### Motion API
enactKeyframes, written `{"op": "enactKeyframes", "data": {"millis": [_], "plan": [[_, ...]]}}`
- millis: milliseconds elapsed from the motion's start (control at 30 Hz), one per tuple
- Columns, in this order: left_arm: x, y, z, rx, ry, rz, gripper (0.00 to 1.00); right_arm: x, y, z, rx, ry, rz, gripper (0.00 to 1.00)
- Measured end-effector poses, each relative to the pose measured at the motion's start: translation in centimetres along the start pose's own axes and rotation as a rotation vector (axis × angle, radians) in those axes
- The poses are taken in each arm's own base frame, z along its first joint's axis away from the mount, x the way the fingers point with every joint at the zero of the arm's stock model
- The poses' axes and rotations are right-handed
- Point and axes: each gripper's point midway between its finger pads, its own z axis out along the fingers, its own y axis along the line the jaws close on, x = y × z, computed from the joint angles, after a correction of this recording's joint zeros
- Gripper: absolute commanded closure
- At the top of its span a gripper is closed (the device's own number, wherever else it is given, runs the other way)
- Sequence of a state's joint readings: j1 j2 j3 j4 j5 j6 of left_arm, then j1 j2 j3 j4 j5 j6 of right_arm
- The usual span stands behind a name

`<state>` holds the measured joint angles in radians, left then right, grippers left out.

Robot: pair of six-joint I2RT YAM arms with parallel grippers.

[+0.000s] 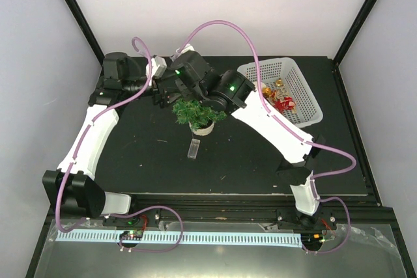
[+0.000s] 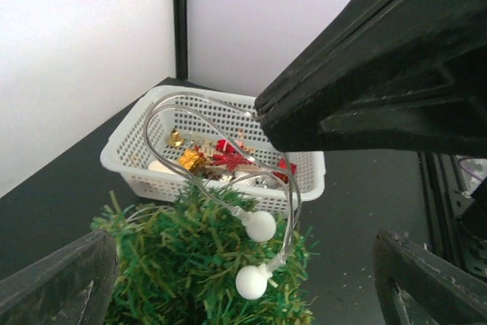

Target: Decorate the small christmas tree

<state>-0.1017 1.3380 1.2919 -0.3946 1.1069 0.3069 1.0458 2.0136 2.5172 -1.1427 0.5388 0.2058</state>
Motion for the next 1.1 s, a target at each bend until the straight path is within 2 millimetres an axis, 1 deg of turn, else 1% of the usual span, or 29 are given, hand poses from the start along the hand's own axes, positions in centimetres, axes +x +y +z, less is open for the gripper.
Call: {"op": "enactKeyframes", "data": {"millis": [233, 367, 500, 733, 867, 967, 1100], "plan": [[1.3, 1.0, 0.1, -0.054, 0.030, -0.023, 0.08, 1.9, -1.7, 3.1, 0.041, 0.059, 0.057, 0.98], [1.5, 1.2, 0.1, -0.067, 0.035, -0.026, 0.08, 1.6, -3.1, 3.7, 0.054, 0.054, 0.112, 0.98], [1.8, 1.5, 0.1, -0.079, 0.041, -0.033, 0.08, 1.5, -3.7, 4.1, 0.048, 0.054, 0.144, 0.96], [3.0, 2.1, 0.2, -0.109, 0.064, -0.055, 0.08, 1.3, -2.7, 4.6, -0.004, 0.051, 0.165, 0.93], [3.5, 2.4, 0.2, -0.126, 0.074, -0.062, 0.08, 1.8, -1.5, 5.6, -0.043, 0.069, 0.164, 0.88], [3.8, 2.7, 0.1, -0.140, 0.081, -0.066, 0.08, 2.5, -0.5, 6.7, -0.073, 0.096, 0.158, 0.80], [4.1, 3.1, 0.0, -0.160, 0.089, -0.072, 0.08, 3.4, 0.3, 7.7, -0.097, 0.126, 0.153, 0.72]]}}
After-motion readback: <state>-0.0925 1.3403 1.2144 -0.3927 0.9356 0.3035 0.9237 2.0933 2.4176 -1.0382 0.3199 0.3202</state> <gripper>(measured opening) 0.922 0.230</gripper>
